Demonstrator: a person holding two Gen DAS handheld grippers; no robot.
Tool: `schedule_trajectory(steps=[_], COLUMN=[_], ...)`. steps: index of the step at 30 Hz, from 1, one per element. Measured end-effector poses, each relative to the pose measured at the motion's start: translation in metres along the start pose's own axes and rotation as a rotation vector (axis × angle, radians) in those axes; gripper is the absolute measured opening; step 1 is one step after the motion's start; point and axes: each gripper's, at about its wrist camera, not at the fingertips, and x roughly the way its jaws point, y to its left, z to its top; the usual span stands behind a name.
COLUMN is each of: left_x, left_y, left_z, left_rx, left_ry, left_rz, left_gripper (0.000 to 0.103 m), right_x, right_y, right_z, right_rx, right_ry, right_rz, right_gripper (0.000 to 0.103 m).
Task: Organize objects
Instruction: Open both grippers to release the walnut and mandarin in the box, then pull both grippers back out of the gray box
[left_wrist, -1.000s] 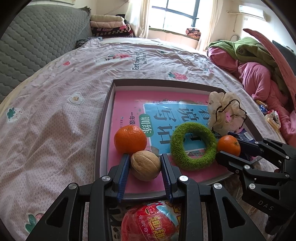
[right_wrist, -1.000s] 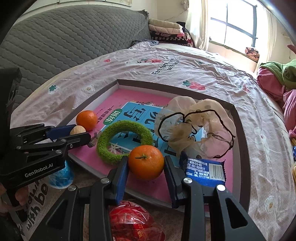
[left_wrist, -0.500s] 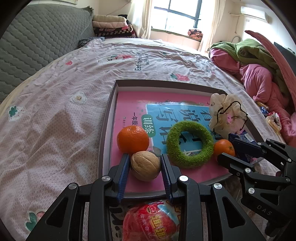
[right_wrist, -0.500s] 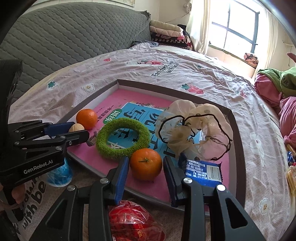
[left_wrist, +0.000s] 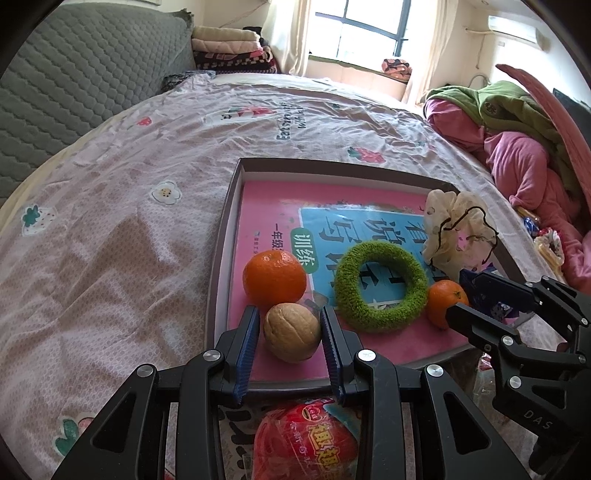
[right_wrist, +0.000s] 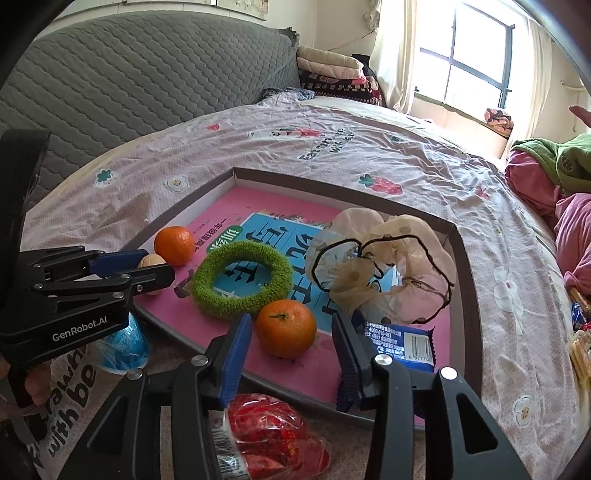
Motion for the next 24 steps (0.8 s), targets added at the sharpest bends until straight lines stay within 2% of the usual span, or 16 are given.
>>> schedule_trajectory(steps=[24], left_x=[-0.023], left_y=[-0.007], left_z=[0.005], left_rx=[0.015], left_ry=[-0.029], left_rz=[0.015], left_gripper=[0.034], right_x=[-0.023], right_y=[-0.010], right_z=[0.006], right_rx=[0.055], right_ry=[-0.046], right_rz=[0.032], right_gripper=[0.051])
